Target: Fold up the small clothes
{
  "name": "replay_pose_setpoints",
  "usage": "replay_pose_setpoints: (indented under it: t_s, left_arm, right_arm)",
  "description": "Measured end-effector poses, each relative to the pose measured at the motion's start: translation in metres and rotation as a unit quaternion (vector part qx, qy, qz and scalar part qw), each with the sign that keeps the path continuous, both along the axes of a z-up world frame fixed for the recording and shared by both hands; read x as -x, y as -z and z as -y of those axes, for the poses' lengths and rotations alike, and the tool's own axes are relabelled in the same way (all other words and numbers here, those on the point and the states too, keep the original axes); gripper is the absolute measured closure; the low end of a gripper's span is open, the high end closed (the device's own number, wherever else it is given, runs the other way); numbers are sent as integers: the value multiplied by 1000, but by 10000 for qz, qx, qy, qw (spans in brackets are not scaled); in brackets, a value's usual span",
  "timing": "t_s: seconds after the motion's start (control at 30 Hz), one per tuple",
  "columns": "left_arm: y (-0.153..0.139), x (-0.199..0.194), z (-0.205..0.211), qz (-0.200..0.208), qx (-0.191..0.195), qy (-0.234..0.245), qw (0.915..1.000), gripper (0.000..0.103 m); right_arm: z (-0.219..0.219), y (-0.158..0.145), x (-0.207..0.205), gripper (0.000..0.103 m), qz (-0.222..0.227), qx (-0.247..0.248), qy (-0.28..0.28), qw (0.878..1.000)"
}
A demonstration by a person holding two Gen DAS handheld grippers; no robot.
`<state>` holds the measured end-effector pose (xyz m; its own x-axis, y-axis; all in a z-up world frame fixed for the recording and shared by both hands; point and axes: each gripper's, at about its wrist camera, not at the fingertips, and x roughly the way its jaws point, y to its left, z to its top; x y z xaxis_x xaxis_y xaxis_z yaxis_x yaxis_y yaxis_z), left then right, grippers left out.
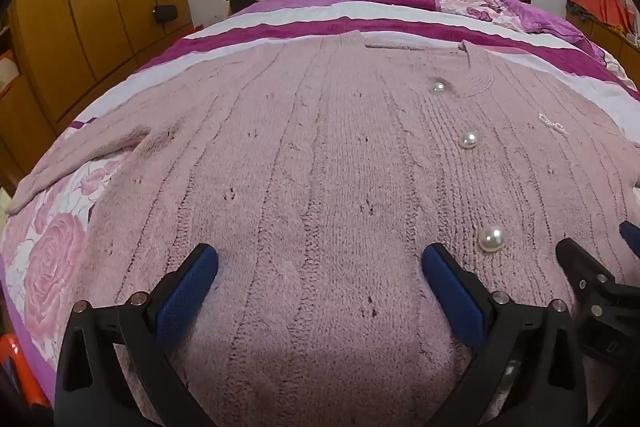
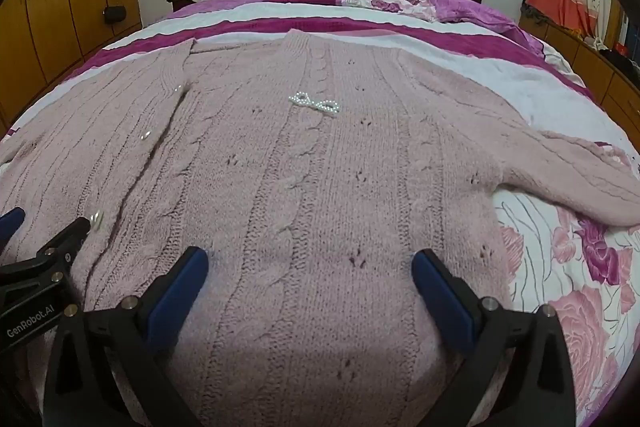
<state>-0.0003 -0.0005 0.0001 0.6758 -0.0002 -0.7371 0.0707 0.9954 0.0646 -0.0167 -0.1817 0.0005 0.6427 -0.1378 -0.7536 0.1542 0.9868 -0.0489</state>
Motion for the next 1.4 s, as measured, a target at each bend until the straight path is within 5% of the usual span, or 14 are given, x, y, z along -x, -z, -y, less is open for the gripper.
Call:
replay_pose_setpoints:
  t_s: [1.4]
  left_arm:
    - [0,1,0,-6,41,-26,10000,19]
  right_arm:
    - [0,0,0,0,7,-2,0,10000]
